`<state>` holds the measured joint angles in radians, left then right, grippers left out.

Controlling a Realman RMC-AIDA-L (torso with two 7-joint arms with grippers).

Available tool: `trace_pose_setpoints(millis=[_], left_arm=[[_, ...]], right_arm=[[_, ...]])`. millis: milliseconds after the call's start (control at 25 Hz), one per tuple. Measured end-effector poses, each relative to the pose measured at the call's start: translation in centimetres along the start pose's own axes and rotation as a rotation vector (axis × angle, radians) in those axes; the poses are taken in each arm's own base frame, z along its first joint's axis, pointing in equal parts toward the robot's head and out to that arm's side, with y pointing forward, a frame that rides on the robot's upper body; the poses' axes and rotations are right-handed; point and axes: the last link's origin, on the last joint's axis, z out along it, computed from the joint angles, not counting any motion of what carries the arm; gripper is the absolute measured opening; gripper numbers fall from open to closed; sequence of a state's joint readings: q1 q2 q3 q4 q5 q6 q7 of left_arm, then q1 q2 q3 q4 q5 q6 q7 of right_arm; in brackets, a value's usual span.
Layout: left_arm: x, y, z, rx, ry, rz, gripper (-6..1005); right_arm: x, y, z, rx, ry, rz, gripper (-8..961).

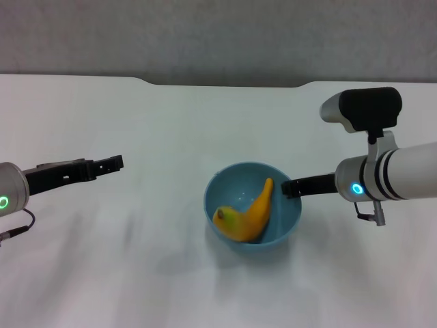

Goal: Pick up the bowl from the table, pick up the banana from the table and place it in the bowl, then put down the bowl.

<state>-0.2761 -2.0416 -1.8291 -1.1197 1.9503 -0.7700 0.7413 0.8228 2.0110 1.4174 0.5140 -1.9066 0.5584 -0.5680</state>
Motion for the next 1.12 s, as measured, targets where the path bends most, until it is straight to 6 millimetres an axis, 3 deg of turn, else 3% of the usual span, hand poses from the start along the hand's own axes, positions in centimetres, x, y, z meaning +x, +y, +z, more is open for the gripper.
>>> trace_pose_setpoints(millis=[360,680,1000,1120], left_arm=[[-0.3,-0.4,-0.2,0.009,-0.001,-0.001,894],[-0.7,-0.8,-0.6,0.021,-0.003,-0.010,894],[-0.9,-1.2,-1.6,0.014,0.052,-0.005,893],[-0.7,-1.3,-2.3,-0.010,0.129,0.009,893]], right_arm=[[0.1,0.0,-0.4,-0.017,-0.028,0.020,153],[0.5,0.5,-1.8,-0.057,-0.091,0.012,435],[0.4,-1.1,-7.6,-0.018,-0.320,-0.052,721],[0.5,-1.3,-8.4,0.006,-0.366,-0.099,822]])
